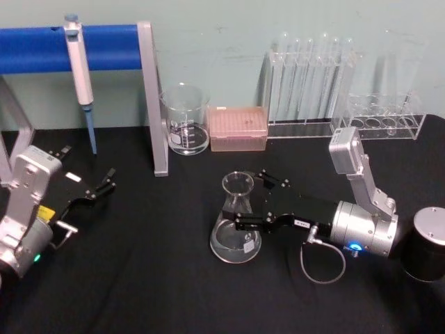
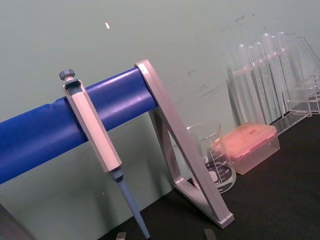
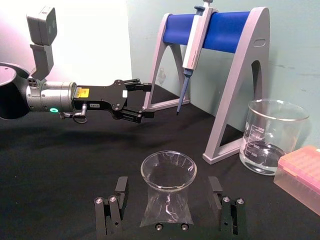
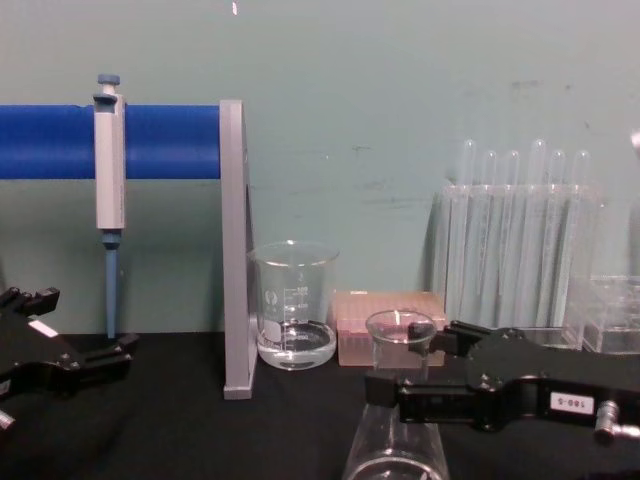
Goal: Grasp the erlenmeyer flask with one hand, shake it three times, then place it back.
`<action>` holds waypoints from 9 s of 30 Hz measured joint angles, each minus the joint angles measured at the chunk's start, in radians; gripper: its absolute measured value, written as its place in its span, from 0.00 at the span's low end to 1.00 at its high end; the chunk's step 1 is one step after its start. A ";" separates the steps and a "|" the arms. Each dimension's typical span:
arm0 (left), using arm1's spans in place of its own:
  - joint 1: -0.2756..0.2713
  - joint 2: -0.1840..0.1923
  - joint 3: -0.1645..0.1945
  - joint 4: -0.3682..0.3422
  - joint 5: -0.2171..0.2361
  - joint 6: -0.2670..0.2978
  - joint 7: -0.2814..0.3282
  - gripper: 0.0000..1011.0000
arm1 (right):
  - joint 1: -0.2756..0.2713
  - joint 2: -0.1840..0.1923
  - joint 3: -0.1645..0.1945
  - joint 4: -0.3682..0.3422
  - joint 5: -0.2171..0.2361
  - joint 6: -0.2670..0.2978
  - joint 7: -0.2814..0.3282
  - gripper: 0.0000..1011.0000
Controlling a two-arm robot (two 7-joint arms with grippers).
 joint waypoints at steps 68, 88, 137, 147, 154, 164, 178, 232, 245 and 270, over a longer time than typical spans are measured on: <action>0.000 0.000 0.000 0.000 0.000 0.000 0.000 0.99 | 0.012 -0.009 -0.008 0.015 -0.005 -0.008 0.001 0.47; 0.000 0.000 0.000 0.000 0.000 0.000 0.000 0.99 | 0.012 -0.009 -0.008 0.015 -0.005 -0.008 0.001 0.45; 0.000 0.000 0.000 0.000 0.000 0.000 0.000 0.99 | -0.195 -0.048 0.275 -0.395 -0.138 0.077 -0.535 0.45; 0.000 0.000 0.000 0.000 0.000 0.000 0.000 0.99 | -0.180 -0.072 0.272 -0.365 -0.136 0.090 -0.460 0.45; 0.000 0.000 0.000 0.000 0.000 0.000 0.000 0.99 | -0.144 -0.082 0.221 -0.343 -0.124 0.083 -0.346 0.45; 0.000 0.000 0.000 0.000 0.000 0.000 0.000 0.99 | -0.092 -0.083 0.128 -0.324 -0.095 0.060 -0.222 0.45; 0.000 0.000 0.000 0.000 0.000 0.000 0.000 0.99 | -0.083 -0.074 0.105 -0.315 -0.097 0.042 -0.259 0.45; 0.000 0.000 0.000 0.000 0.000 0.000 0.000 0.99 | -0.058 -0.119 0.138 -0.240 -0.127 0.040 -0.219 0.45; 0.000 0.000 0.000 0.000 0.000 0.000 0.000 0.99 | -0.034 -0.110 0.095 -0.229 -0.101 0.034 -0.205 0.45; 0.000 0.000 0.000 0.000 0.000 0.000 0.000 0.99 | -0.135 -0.050 0.284 -0.258 -0.141 0.040 -0.413 0.45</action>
